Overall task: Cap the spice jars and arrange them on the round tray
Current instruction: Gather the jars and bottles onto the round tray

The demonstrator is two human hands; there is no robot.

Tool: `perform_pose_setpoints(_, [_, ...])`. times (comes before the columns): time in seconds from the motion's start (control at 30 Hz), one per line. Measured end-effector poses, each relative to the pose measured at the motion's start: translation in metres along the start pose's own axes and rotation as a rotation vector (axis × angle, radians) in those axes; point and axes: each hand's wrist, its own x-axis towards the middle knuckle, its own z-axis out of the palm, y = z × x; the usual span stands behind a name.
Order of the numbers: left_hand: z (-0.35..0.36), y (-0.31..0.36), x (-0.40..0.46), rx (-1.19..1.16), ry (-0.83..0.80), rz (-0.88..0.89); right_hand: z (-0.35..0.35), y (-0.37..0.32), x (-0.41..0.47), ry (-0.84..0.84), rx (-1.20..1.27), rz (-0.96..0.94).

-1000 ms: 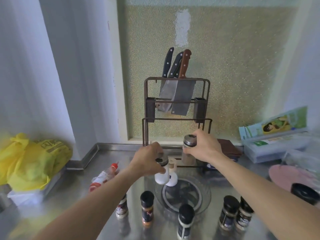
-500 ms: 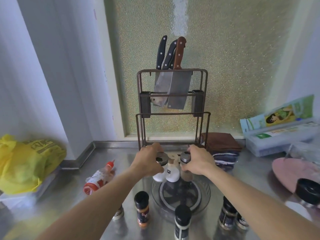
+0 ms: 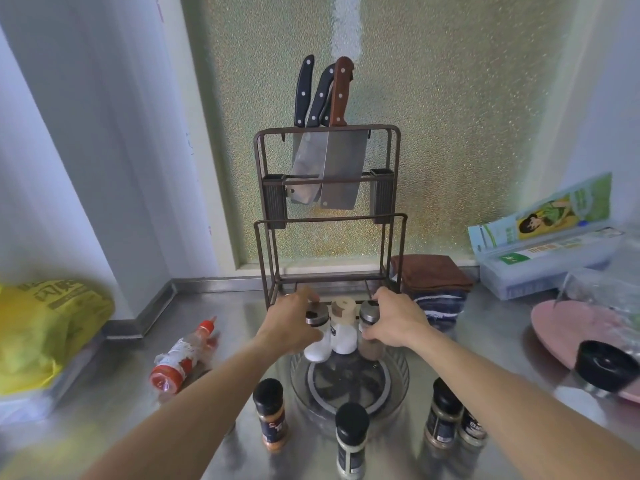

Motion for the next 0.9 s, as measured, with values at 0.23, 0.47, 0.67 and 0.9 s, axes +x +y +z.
perform_pose_setpoints(0.23, [0.011,0.006,-0.003,-0.009,-0.005,0.013,0.005,0.009,-0.005,-0.027,-0.032,0.004])
perform_pose_setpoints(0.47, [-0.042,-0.031,-0.014,-0.011,0.127,-0.102,-0.014,-0.001,-0.032,0.141,-0.113,-0.040])
perform_pose_setpoints(0.67, [-0.080,-0.126,-0.048,0.286,0.249,-0.438,-0.037,-0.045,-0.075,0.327,-0.129,-0.250])
perform_pose_setpoints(0.9, [-0.056,-0.176,-0.091,-0.038,0.212,-0.693,0.003,-0.131,-0.095,0.185,-0.056,-0.494])
